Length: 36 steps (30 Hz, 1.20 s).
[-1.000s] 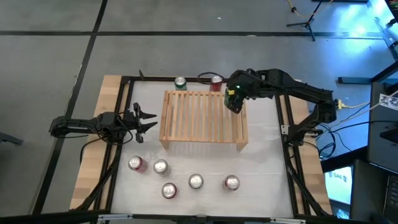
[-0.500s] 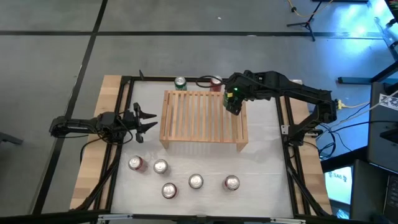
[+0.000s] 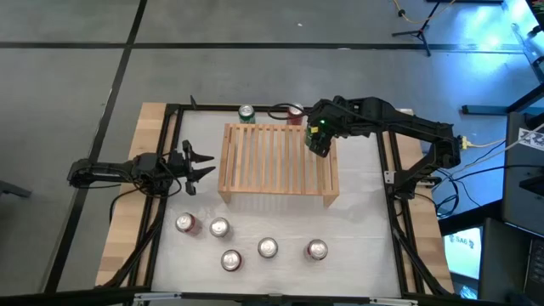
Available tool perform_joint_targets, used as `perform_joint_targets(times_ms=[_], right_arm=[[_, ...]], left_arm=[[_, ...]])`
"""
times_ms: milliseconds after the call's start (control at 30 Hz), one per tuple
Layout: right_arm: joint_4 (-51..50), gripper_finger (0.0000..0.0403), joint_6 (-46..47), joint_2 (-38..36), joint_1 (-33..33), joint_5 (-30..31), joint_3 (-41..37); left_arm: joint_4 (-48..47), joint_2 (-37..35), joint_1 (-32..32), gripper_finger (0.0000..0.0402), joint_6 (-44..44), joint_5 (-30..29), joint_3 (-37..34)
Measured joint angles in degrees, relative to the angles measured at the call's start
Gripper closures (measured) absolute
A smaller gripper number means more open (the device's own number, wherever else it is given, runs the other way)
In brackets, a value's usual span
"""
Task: Place canned beverage on shelf
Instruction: Put the bottom green soda can on the shelf, then put the green soda can on the shelf aligned with the other green soda can
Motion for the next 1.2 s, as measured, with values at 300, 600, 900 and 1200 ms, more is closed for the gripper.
perform_joint_targets(times_ms=[300, 600, 900, 1200], right_arm=[[-0.4, 0.0059, -0.2, 0.1, 0.0, -0.2, -0.1], [-0.6, 0.0009, -0.3, 0.2, 0.0, -0.6, -0.2], [-0.8, 0.0020, -1.8, 0.2, 0.0, -0.2, 0.9], [-2.4, 0.0021, -1.8, 0.2, 0.0, 1.3, 6.9]], left_arm=[[0.0, 0.0, 0.0, 0.0250, 0.0, 0.0, 0.0], [0.0, 0.0, 0.0, 0.0250, 0.0, 0.0, 0.0], [0.0, 0.0, 0.0, 0.0250, 0.0, 0.0, 0.0], [0.0, 0.0, 0.0, 0.0250, 0.0, 0.0, 0.0]])
